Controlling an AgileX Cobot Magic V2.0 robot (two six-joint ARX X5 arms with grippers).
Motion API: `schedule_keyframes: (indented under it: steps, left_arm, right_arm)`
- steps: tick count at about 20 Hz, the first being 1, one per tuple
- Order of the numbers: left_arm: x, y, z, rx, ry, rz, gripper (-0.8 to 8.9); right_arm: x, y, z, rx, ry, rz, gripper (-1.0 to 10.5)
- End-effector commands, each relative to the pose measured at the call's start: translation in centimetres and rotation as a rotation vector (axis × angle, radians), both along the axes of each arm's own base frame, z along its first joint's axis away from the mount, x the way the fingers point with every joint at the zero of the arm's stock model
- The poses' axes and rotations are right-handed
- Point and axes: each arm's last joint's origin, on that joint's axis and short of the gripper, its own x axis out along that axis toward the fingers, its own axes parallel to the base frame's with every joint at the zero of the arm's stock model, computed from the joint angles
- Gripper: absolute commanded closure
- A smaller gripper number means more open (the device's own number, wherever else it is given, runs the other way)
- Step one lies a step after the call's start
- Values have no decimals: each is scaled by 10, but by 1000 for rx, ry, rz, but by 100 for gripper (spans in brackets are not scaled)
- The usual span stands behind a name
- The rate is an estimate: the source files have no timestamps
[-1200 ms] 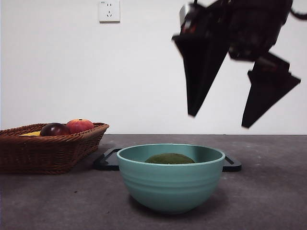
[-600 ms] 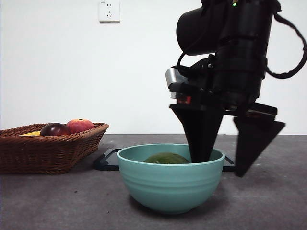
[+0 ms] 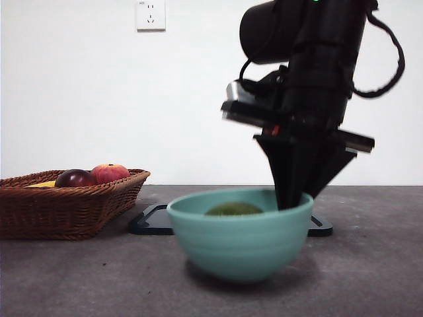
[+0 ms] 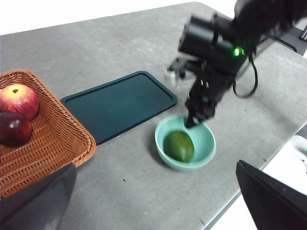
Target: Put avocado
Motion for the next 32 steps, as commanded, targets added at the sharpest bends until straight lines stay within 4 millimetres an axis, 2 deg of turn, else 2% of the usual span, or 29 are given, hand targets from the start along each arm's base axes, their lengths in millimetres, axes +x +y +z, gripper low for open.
schedule_keyframes:
  steps: [1,4,7,12,15,17,19,21,23,24,25,27,30,32]
  left_arm:
    - [0,0,4,-10,-23,-8,291]
    - [0,0,4,-10,-23,-8,291]
    - [0,0,4,-10,-23,-8,291]
    - [0,0,4,-10,-22,-8,291]
    - [0,0,4,-10,-22,-8,291]
    - [0,0,4,-10,-23,-8,291]
    - [0,0,4,-10,-22,-8,291]
    - [0,0,4,-10,-23,-8,291]
    - [0,0,4,-10,-23,-8,291]
    - [0,0,4,-10,-22,-8,291]
    - [0,0,4,-10,-22,-8,291]
    - [0,0,4,-10,-22,-8,291]
    - [0,0,4,-10,-22,-8,291]
    - [0,0,4,-11,-22,-8,291]
  right_arm:
    - [17,-1,16,21,-33,-52,936]
    - [43,-5,32,34,-55,-98,936]
    - [81,-6,38,63,-82,-149,936]
    - [140,1,26,94,-69,-202,937]
    - [158,8,9,99,-35,-221,936]
    - [160,9,-1,79,-13,-224,936]
    - [160,11,-1,83,-20,-220,914]
    - [160,10,-1,74,-17,-223,718]
    - [161,7,5,41,-50,-239,673]
    - [162,2,17,30,-74,-248,638]
    - [161,-4,33,27,-97,-247,549]
    - [152,-12,70,-9,-156,-215,439]
    - [121,-24,114,-91,-221,-203,402]
    - [94,-30,139,-118,-273,-196,401]
